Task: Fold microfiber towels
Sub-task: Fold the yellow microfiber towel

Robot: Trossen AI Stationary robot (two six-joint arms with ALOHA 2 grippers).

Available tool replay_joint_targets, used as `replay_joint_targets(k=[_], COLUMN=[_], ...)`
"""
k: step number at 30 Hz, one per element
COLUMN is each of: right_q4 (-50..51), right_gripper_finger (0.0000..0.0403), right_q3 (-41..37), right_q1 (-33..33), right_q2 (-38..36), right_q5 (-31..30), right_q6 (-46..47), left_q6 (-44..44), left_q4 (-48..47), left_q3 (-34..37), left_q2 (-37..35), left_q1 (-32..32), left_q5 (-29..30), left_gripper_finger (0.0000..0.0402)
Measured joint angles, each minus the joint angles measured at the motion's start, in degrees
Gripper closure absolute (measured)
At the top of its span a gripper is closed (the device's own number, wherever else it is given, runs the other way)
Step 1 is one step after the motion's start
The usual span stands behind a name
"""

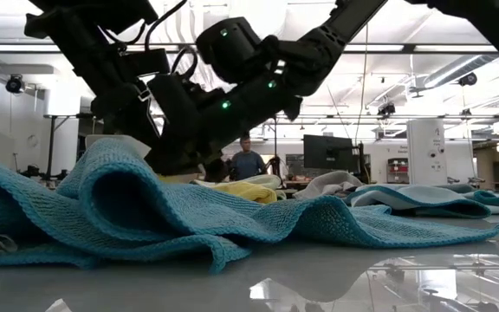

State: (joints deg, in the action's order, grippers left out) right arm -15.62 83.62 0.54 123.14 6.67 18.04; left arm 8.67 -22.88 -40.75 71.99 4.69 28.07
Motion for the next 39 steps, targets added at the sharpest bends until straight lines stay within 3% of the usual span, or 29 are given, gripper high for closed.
replay_joint_targets(k=[7, 16, 22, 31, 39], right_q4=[-0.02, 1.34, 10.96, 18.64, 17.13], right_gripper_finger=[0.0364, 0.026, 0.0208, 0.0197, 0.0197], right_q3=[1.77, 2.37, 2.14, -5.58, -17.86], right_q1=[0.22, 0.17, 0.37, 1.43, 2.42], right_q2=[1.52, 0.37, -5.71, -17.27, -27.51], right_q5=[3.83, 5.33, 5.33, 2.34, -5.79], right_q6=[0.39, -2.71, -9.35, -14.86, -16.85], left_q6=[-0.02, 0.02, 0.04, 7.65, 12.22], left_q4=[0.24, 0.46, 0.46, 0.51, -2.63], left_q3=[0.0, -0.35, -0.97, -1.62, -1.17], left_q2=[-0.02, -0.02, -0.02, -0.02, -0.02], left_q1=[0.02, 0.31, 1.05, 1.38, 2.46], left_q5=[-0.02, -0.41, -0.78, -2.37, -16.39], left_gripper_finger=[0.0284, 0.0284, 0.0284, 0.0284, 0.0248])
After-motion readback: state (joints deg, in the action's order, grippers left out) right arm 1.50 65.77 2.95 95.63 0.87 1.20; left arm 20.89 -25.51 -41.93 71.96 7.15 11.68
